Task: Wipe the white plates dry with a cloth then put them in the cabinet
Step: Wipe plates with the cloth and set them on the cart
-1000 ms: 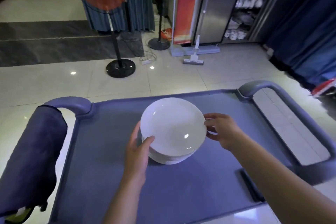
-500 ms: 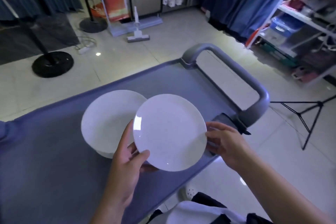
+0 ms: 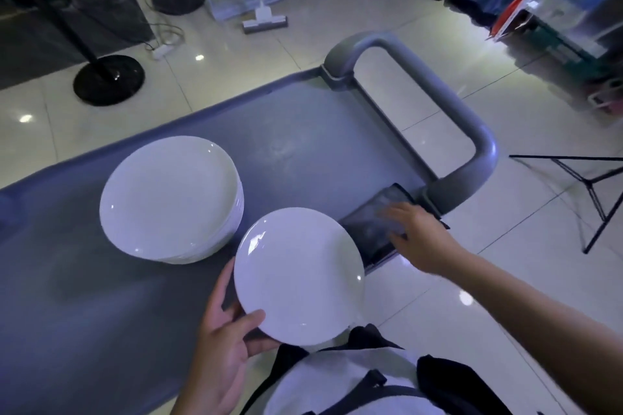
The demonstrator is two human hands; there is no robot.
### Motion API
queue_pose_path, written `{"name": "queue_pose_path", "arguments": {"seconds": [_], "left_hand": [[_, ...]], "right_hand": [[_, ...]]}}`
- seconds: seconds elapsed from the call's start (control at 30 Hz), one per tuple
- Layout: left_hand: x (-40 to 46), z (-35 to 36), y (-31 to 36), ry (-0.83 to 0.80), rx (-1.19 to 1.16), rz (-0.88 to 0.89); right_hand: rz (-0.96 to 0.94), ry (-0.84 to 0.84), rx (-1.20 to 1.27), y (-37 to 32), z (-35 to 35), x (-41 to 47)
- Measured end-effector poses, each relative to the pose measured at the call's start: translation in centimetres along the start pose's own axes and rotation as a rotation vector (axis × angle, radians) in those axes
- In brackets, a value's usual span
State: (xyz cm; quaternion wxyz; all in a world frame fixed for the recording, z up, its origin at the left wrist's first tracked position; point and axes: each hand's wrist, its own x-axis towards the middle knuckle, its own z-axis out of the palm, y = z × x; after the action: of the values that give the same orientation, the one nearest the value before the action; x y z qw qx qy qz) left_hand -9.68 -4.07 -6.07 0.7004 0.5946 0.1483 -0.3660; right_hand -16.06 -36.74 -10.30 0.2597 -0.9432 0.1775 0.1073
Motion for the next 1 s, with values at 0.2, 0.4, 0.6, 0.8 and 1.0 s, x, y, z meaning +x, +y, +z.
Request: {"name": "queue_pose_path", "arguments": {"seconds": [0.2, 0.4, 0.6, 0.8, 1.0], "left_hand": [[-1.6, 1.3, 0.5, 0.055, -0.018, 0.105], [-1.9, 2.7, 3.7, 0.065, -0.096, 0.256], [-1.5, 2.4, 9.0, 0.069, -0.079, 0.527], [-2.1, 1.4, 14.1, 0.130, -0.063, 0.723], [-3.0, 1.1, 16.6, 0.108, -0.089, 0.822]], "right_hand": [[-0.226, -0.403, -0.633, -0.3, -0.6, 8.0], [-0.185, -0.587, -0.699, -2.0, -2.5, 11.5], [-0.140, -0.299, -0.161, -4.7, -10.7, 11.8], [-0.089, 0.151, 0.824, -13.6, -17.9, 10.1], [-0.377, 0.469, 0.954, -26.3, -19.1, 7.3]]}}
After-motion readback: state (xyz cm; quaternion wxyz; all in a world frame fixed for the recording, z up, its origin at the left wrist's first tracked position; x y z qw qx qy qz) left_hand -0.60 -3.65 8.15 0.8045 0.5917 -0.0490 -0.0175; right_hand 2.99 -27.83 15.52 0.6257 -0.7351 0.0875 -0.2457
